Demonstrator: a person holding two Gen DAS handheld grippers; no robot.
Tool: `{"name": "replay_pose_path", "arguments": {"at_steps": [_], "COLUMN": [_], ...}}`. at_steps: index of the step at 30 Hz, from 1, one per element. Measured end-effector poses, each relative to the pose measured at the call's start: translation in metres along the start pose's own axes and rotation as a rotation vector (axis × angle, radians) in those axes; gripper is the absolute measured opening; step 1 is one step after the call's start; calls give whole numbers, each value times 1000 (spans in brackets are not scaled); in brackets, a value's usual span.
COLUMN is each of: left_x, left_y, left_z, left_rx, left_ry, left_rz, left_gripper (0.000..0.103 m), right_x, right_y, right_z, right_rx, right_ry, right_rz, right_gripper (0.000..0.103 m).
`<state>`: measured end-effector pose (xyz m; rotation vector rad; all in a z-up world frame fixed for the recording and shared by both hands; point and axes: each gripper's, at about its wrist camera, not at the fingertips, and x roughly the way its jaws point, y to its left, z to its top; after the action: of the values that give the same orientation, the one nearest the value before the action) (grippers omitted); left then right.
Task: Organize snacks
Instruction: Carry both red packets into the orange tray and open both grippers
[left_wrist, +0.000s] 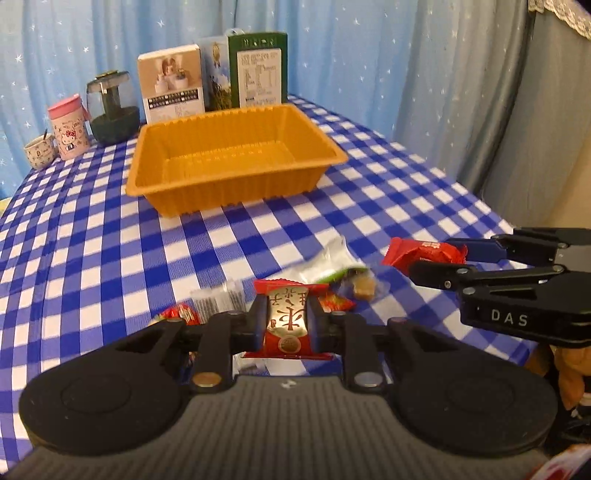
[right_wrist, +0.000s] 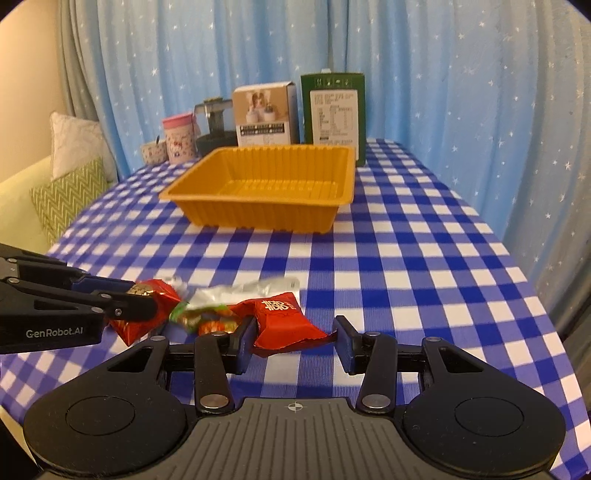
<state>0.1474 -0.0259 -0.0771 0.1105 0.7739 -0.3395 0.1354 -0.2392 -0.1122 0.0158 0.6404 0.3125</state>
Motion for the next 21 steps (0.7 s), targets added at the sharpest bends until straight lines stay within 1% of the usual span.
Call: {"name": "replay_pose_path", "arguments": {"at_steps": [5,11,17,21], "left_x": [5,27,55,74], "left_y": [12,27,45,62], "left_z": [23,61,102,120], "left_rx": [-11,-21,-45,-73], "left_ry": [-35,-89,-148,-169], "left_rz": [1,8,37,49], "left_gripper": [19,19,19,19], "right_x": [7,24,59,87], "right_y": [-4,-14,-24,-33], "right_z": [22,59,100,121], "right_rx": [8,5,4,24], "right_ry": [-39,-91,-137,-144], "right_rz": [3,-7,-22,-22], "right_gripper": [45,45,45,45]}}
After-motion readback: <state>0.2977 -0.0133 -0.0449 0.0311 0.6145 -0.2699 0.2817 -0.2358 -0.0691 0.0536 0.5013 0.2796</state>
